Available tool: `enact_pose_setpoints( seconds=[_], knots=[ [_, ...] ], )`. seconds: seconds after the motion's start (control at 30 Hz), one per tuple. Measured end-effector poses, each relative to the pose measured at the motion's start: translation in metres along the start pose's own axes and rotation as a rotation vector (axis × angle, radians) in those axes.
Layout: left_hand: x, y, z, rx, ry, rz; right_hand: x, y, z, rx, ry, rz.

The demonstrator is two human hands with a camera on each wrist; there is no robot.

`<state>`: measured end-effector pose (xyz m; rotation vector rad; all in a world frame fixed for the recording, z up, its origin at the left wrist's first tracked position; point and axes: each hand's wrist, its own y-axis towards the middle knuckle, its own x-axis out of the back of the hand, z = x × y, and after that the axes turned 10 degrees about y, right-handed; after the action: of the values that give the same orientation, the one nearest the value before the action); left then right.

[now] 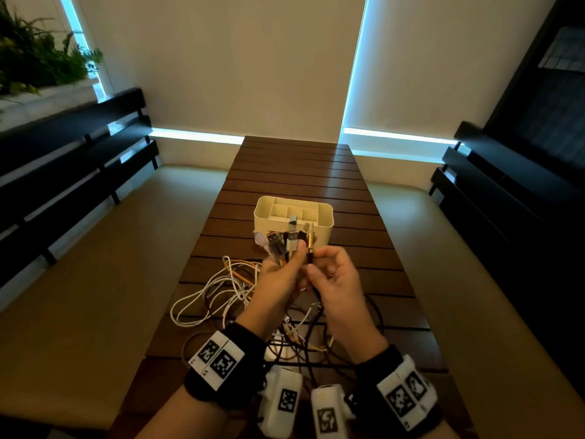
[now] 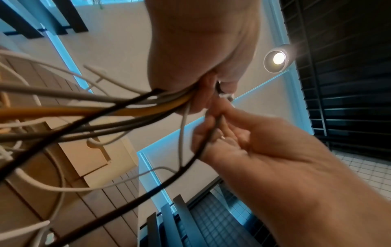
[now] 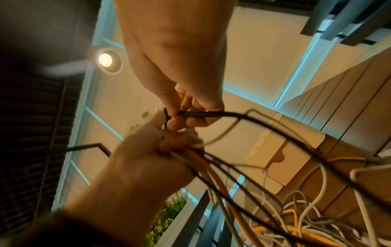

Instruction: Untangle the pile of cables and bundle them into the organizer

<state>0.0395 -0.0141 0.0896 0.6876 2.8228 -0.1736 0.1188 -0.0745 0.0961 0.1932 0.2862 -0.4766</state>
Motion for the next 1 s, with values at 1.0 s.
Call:
enact_pose_setpoints(
  seconds=[1.0],
  knots=[
    [-0.028, -0.007, -0.067, -0.416, 1.391, 0.163, -0.004, 0.004, 0.005, 0.077, -0.302, 0.192]
  ],
)
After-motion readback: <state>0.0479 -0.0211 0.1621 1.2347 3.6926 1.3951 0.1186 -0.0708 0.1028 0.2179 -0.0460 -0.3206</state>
